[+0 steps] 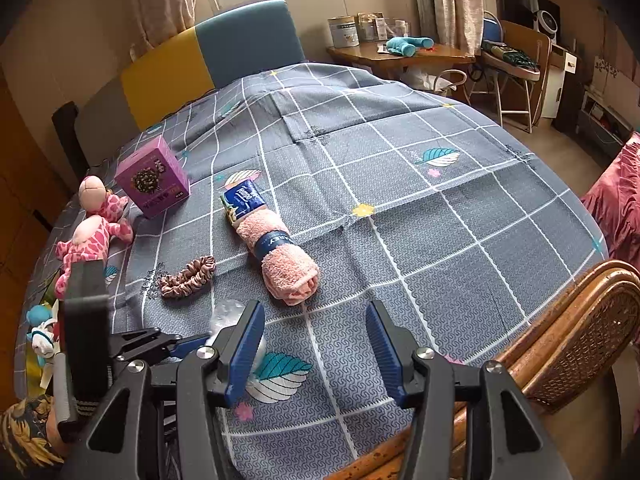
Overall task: Organize soft objects
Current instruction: 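Reach the left gripper down and grasp the clear plastic bag, then grasp the brown satin scrunchie with the right gripper while the left gripper holds the plastic bag, then carry the clear plastic bag into the gold tray and open the left gripper, then carry the brown scrunchie into the gold tray and open the right gripper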
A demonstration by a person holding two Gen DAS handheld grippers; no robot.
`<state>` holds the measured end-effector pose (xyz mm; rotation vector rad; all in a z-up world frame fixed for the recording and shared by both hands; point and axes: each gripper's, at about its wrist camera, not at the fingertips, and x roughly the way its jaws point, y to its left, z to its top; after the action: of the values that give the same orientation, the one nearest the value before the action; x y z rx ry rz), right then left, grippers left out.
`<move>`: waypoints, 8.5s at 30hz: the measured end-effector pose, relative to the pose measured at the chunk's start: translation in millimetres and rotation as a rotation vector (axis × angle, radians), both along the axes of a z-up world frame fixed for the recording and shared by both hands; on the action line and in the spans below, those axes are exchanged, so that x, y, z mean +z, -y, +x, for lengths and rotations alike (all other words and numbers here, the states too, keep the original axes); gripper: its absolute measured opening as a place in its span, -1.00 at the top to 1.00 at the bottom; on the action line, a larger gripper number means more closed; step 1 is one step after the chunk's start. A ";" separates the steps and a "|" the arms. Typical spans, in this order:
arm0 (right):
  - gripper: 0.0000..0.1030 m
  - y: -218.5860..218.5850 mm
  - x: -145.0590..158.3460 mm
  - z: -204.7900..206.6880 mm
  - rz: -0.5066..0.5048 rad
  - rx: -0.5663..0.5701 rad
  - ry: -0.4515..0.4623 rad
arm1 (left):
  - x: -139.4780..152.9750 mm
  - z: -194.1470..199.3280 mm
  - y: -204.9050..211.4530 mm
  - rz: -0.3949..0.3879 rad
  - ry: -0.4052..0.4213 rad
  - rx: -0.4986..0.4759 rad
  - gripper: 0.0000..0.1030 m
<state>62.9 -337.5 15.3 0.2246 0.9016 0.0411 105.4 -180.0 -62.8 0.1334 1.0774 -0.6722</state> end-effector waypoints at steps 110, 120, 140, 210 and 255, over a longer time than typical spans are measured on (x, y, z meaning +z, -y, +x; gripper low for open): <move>0.61 -203.2 -101.5 122.0 -0.143 0.352 0.045 | 68.1 -174.0 -466.2 0.134 0.267 1.278 0.30; 0.60 -203.4 -101.7 121.8 -0.144 0.352 0.046 | 61.4 -171.9 -469.4 0.135 0.242 1.283 0.30; 0.60 -202.7 -101.6 121.7 -0.141 0.351 0.047 | 47.7 -134.3 -548.5 -0.214 0.043 1.327 0.29; 0.65 -279.2 -25.1 57.9 -0.030 0.572 0.124 | 63.5 -190.6 -424.0 0.117 0.268 1.206 -0.28; 0.58 -541.8 -84.6 -35.4 -0.098 1.147 -0.092 | 59.3 -219.2 -495.7 0.148 0.272 1.430 -0.28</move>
<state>27.5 204.3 -69.3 -0.4098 1.0207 1.0510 -113.8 315.7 -3.5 -0.3964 0.7058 0.6980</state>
